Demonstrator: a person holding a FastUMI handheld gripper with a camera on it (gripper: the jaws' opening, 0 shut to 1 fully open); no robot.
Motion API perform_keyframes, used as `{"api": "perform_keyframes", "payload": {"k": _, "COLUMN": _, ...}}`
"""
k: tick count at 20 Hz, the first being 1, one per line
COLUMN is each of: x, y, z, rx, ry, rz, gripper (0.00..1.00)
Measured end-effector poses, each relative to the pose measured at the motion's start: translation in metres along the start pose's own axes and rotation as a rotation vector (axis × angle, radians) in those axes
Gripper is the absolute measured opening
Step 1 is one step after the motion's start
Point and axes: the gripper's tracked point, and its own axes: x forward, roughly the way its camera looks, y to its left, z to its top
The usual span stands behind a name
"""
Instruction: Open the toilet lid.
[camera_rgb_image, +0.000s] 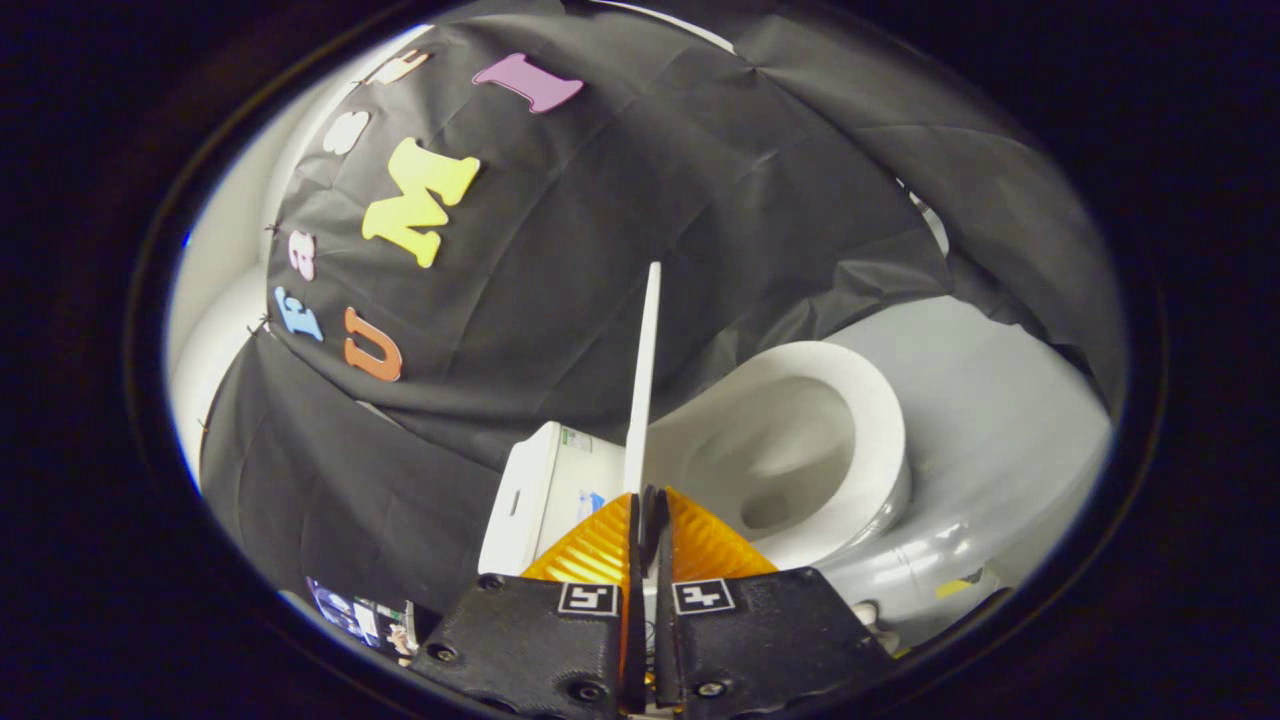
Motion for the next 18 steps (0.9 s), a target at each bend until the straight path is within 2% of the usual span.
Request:
{"api": "perform_keyframes", "payload": {"k": 8, "x": 0.000, "y": 0.053, "z": -0.003, "rx": -0.136, "ry": 0.018, "rz": -0.043, "gripper": 0.09}}
{"api": "perform_keyframes", "payload": {"k": 18, "x": 0.003, "y": 0.093, "z": -0.006, "rx": -0.191, "ry": 0.037, "rz": -0.110, "gripper": 0.09}}
